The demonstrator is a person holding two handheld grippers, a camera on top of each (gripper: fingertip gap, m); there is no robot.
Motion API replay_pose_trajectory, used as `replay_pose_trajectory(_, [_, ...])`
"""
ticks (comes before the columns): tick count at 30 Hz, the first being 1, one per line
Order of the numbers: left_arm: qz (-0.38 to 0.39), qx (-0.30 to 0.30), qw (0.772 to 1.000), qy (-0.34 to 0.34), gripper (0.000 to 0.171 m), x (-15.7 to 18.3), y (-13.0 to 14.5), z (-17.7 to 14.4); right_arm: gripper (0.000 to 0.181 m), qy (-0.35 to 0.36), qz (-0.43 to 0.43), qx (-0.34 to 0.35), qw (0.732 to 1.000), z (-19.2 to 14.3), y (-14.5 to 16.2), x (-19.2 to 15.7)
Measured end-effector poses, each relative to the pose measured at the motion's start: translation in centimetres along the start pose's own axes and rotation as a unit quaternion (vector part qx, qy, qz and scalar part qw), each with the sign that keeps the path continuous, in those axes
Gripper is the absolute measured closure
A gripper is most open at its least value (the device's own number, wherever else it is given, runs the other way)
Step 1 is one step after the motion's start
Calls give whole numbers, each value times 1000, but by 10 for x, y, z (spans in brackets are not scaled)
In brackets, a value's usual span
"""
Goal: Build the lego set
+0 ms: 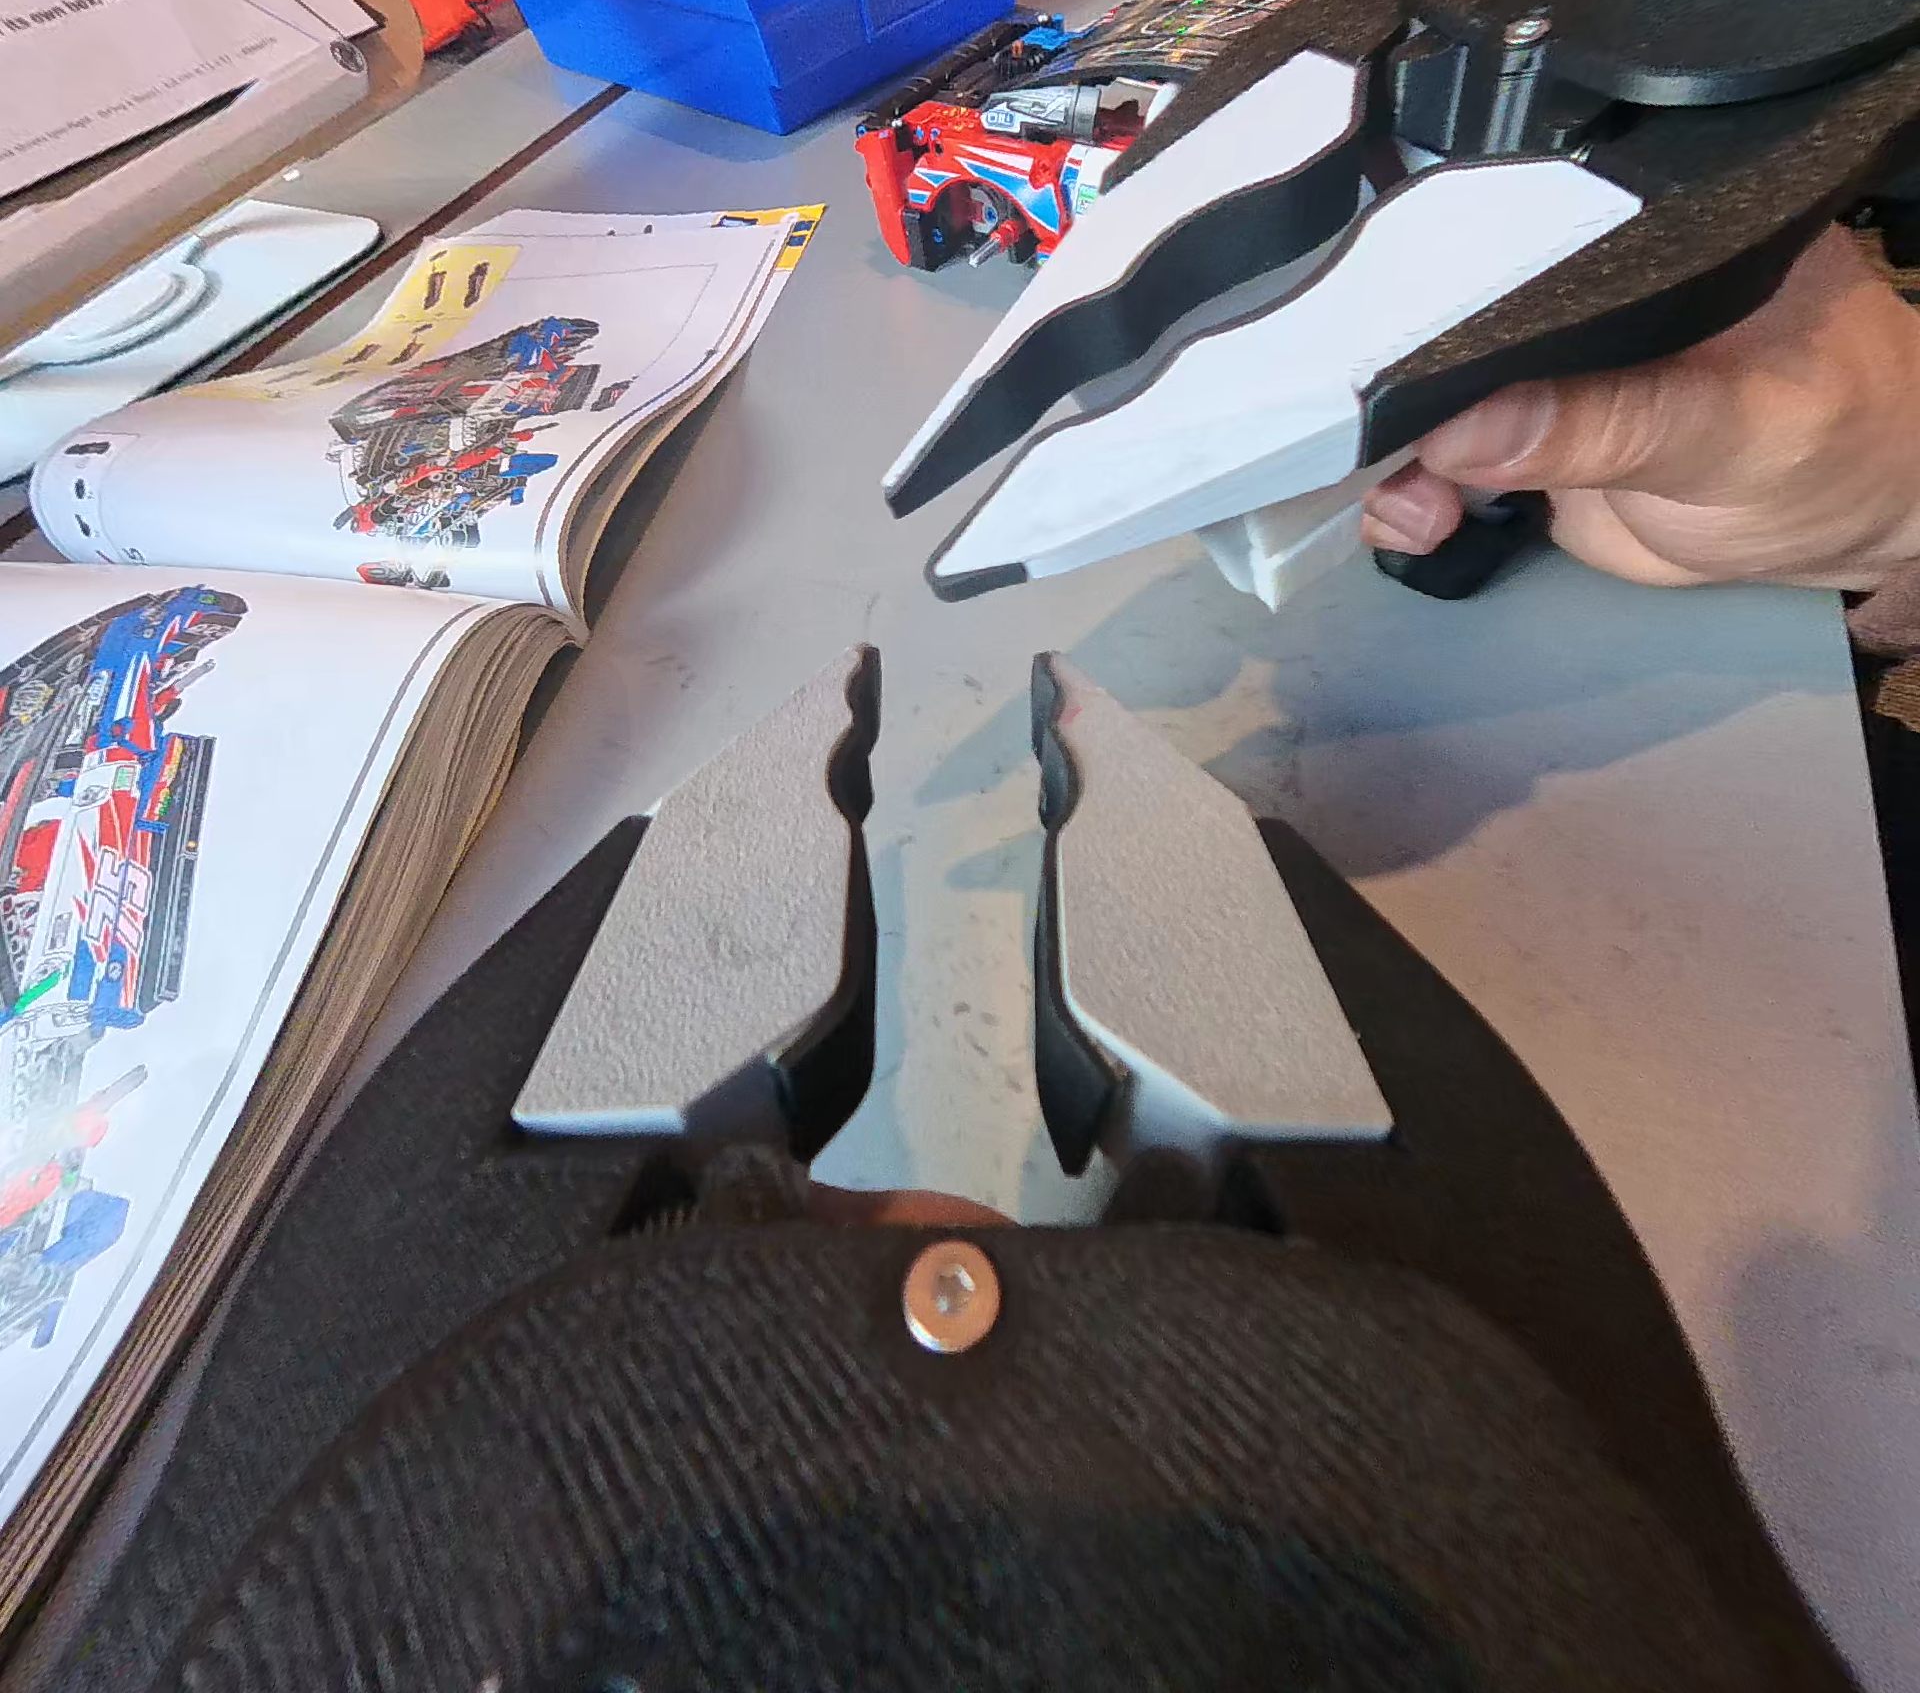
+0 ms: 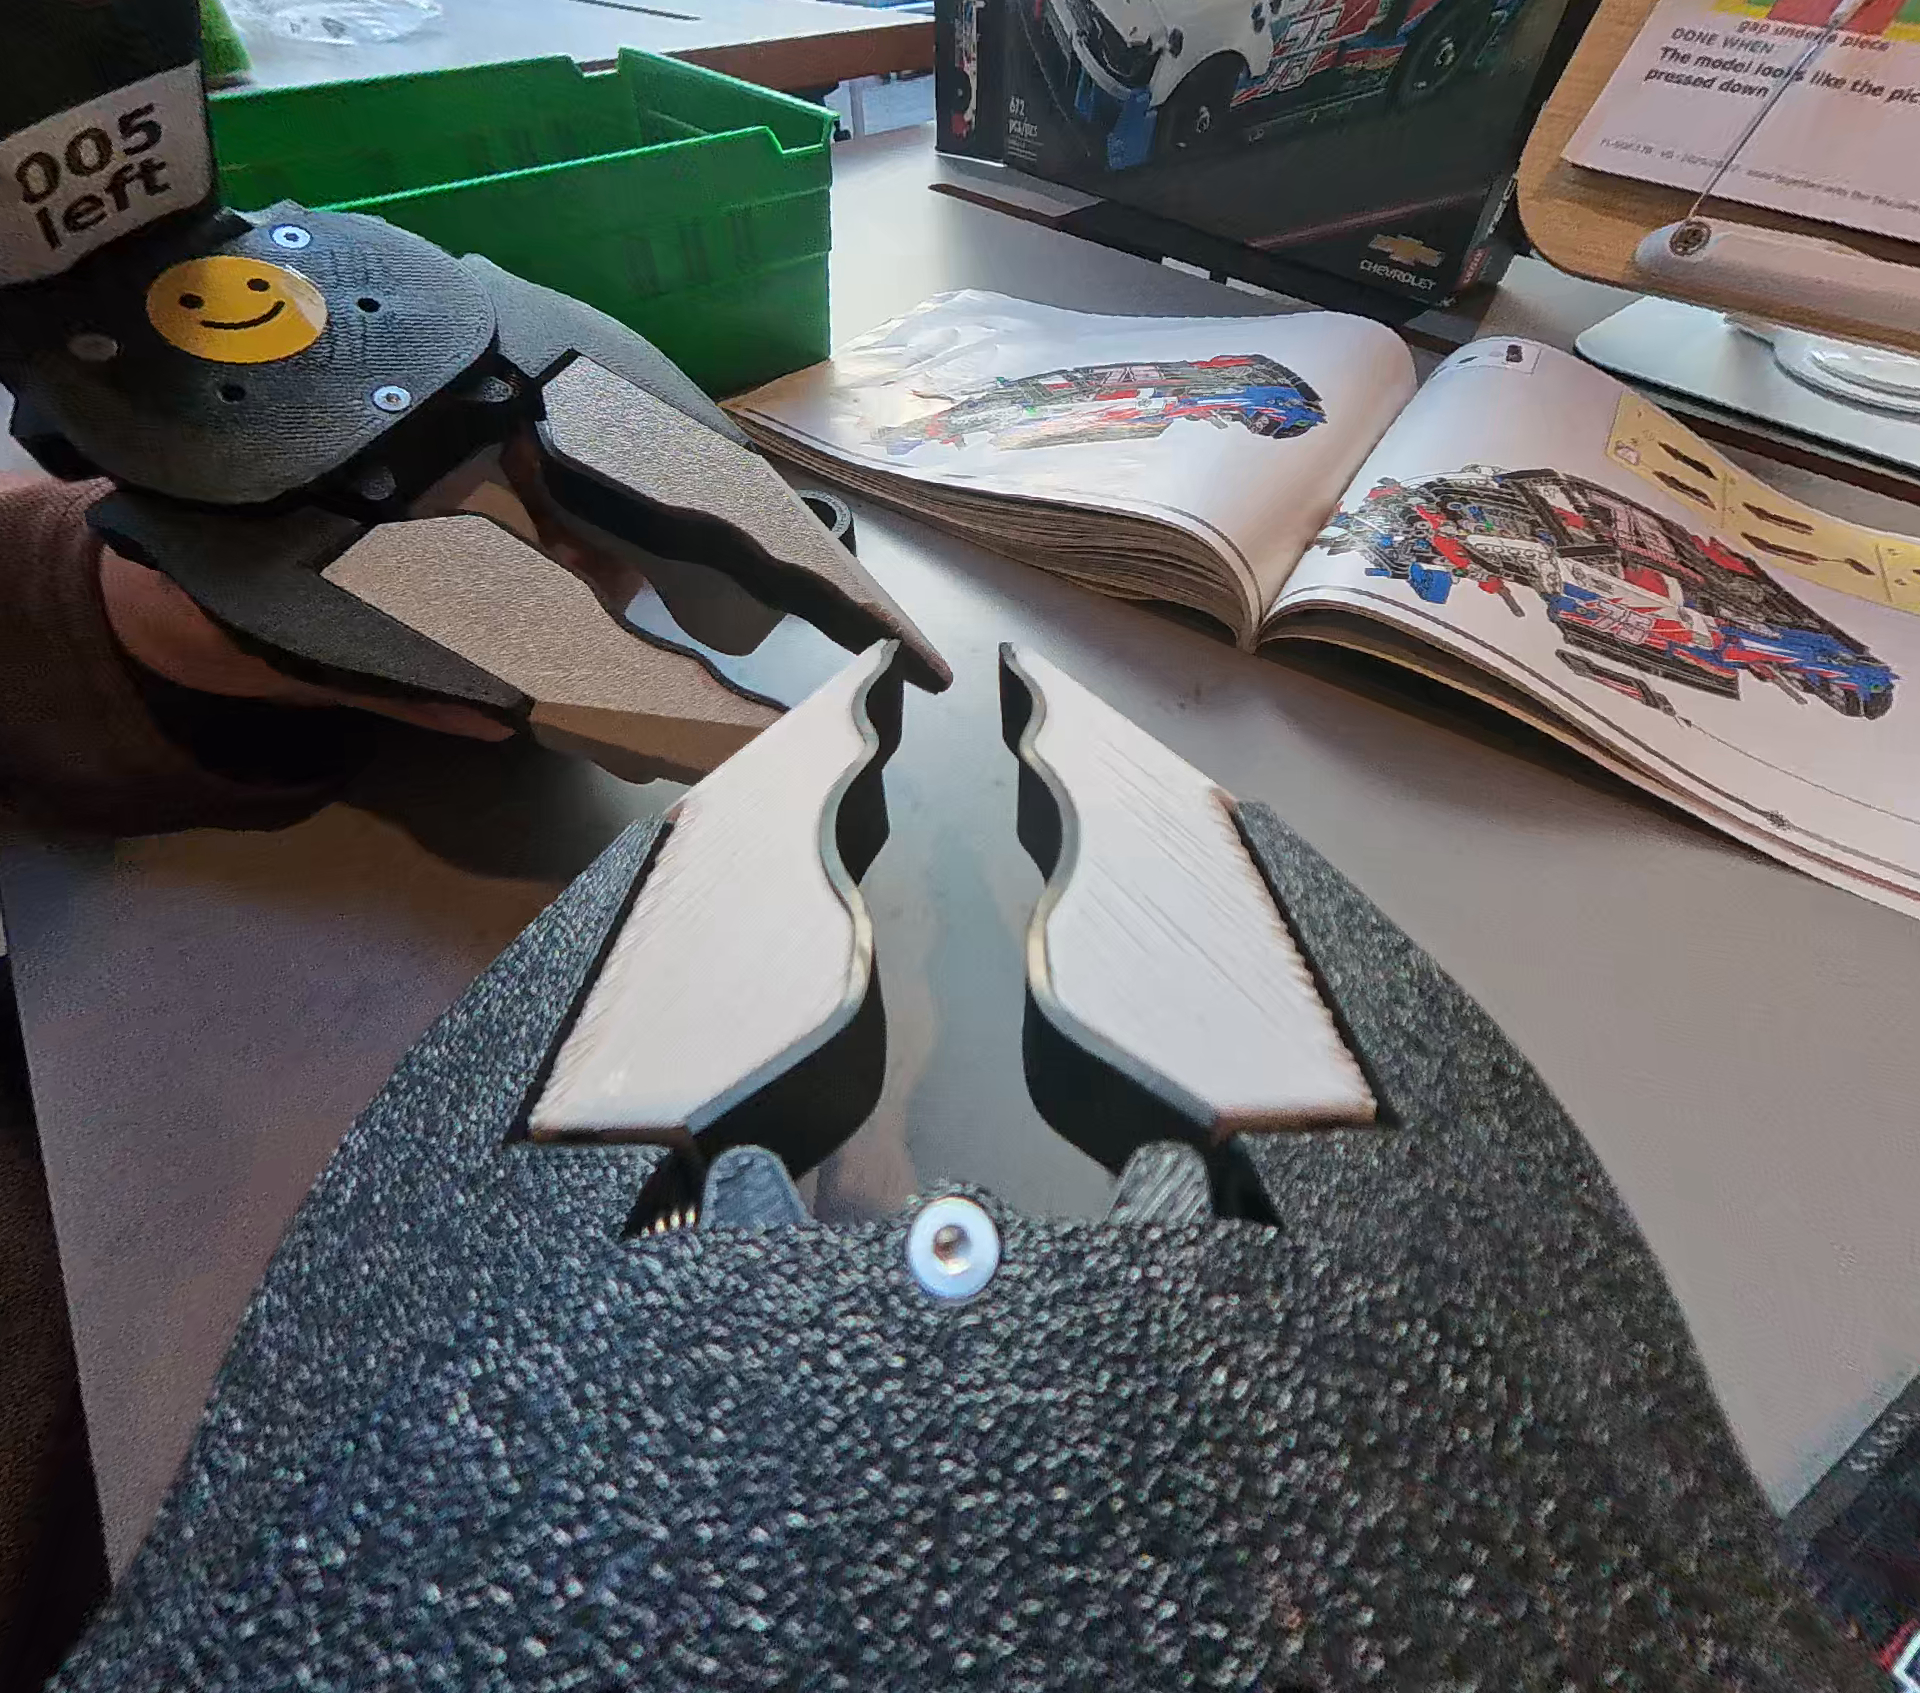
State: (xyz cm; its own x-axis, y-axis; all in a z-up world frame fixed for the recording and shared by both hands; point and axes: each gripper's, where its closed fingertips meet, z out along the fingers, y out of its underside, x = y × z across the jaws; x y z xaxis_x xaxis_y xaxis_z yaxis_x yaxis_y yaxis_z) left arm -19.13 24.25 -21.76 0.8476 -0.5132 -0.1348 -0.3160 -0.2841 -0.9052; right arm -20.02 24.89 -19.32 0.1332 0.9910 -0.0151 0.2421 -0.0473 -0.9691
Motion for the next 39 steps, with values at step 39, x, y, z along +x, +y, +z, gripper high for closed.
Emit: replay_pose_trajectory(39, [44, -36, 997, -57, 146, -20, 14, -5, 159, -60, 72, -21, 995, 5, 6, -1])
